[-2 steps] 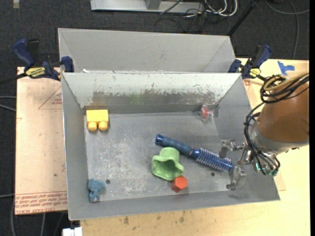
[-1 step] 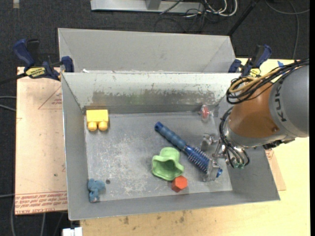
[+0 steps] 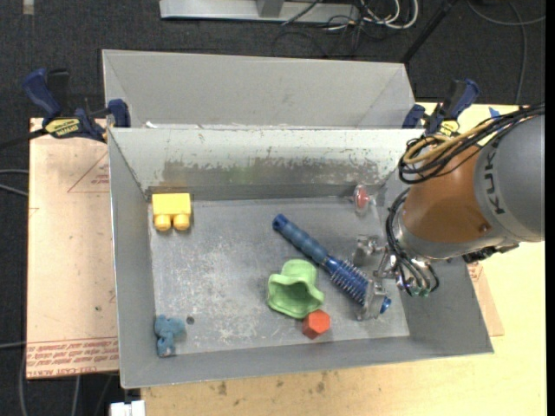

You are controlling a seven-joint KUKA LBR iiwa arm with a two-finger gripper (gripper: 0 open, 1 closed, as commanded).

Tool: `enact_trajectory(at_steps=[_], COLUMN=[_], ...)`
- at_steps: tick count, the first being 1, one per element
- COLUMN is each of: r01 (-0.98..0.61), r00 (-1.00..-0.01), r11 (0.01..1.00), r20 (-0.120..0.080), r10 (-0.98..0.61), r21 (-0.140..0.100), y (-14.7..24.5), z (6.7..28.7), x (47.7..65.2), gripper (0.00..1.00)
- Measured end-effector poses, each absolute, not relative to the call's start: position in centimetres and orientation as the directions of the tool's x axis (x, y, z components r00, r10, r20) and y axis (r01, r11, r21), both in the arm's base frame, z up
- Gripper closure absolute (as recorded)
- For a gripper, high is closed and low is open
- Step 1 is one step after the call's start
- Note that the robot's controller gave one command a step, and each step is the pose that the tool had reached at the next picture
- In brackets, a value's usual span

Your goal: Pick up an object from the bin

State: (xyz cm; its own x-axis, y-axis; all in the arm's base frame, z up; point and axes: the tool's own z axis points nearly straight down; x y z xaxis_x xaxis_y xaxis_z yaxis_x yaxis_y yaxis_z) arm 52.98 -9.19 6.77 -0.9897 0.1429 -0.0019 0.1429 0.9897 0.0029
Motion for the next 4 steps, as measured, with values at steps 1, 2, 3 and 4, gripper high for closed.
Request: enact_trajectory(at_steps=[1, 2, 3, 4], r01=[0.141, 0.139, 0.137, 0.137], r00=[-0.99, -0.99, -0.991, -0.991], r11=[0.99, 0.99, 0.991, 0.991], r20=[-0.003, -0.003, -0.004, -0.003], r10=[0.141, 0.139, 0.137, 0.137], r21=[0.003, 0.003, 0.003, 0.003], y=[-9.12, -9.05, -8.98, -8.97], z=[6.77, 6.77, 6.79, 6.74], x=[53.02, 53.07, 53.12, 53.1], gripper=[0.0, 0.0, 0.0, 1.0])
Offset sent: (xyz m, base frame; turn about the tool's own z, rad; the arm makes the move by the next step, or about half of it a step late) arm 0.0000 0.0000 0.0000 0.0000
